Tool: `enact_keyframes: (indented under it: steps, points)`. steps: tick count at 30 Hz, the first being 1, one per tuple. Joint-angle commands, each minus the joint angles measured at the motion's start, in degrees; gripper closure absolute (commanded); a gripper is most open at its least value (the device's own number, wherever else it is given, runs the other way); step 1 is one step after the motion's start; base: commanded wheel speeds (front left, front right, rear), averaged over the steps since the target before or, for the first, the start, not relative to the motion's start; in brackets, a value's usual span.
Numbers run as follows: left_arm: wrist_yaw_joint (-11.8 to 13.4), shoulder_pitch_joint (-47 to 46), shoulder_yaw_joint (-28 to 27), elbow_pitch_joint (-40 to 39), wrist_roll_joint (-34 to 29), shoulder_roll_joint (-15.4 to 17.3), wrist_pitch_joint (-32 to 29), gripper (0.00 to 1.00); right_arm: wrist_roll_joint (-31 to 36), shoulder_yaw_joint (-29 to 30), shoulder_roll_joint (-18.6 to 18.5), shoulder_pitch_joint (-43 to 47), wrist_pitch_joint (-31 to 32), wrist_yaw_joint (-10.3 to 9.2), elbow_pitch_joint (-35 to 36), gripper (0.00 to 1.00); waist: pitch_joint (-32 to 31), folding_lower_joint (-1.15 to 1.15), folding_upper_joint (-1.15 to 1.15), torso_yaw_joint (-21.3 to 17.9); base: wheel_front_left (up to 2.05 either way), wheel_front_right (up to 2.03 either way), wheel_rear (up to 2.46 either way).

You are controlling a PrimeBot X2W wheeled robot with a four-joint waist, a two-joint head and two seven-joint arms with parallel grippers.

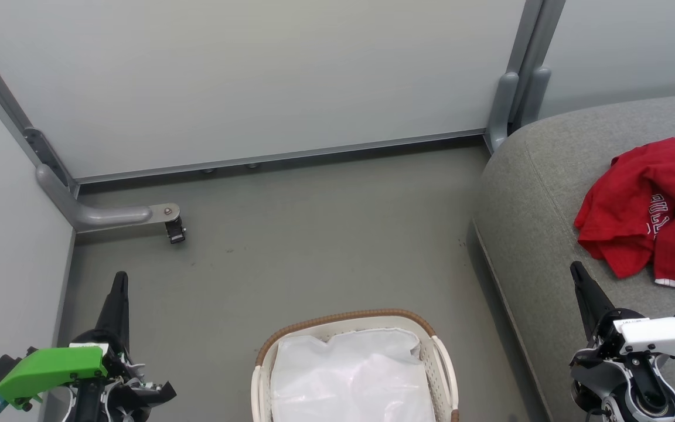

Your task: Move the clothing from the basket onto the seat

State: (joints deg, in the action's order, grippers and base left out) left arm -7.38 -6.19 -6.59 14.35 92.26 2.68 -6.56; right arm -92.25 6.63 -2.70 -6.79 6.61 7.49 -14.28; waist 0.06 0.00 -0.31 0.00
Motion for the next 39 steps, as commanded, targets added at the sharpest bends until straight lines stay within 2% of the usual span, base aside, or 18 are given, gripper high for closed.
enact_keyframes:
  steps: [1, 39]
  points:
    - [-0.27, -0.74, -0.12, -0.16, 0.18, 0.38, -0.24, 1.00, -0.19, 0.10, -0.34, 0.52, 0.17, -0.01, 0.16, 1.00, 0.00, 0.00, 0.31, 0.00, 0.00, 0.00, 0.00]
    - [-0.27, -0.74, -0.11, -0.16, 0.19, 0.38, -0.23, 1.00, -0.20, 0.08, -0.34, 0.52, 0.16, -0.01, 0.16, 1.00, 0.00, 0.00, 0.31, 0.00, 0.00, 0.00, 0.00]
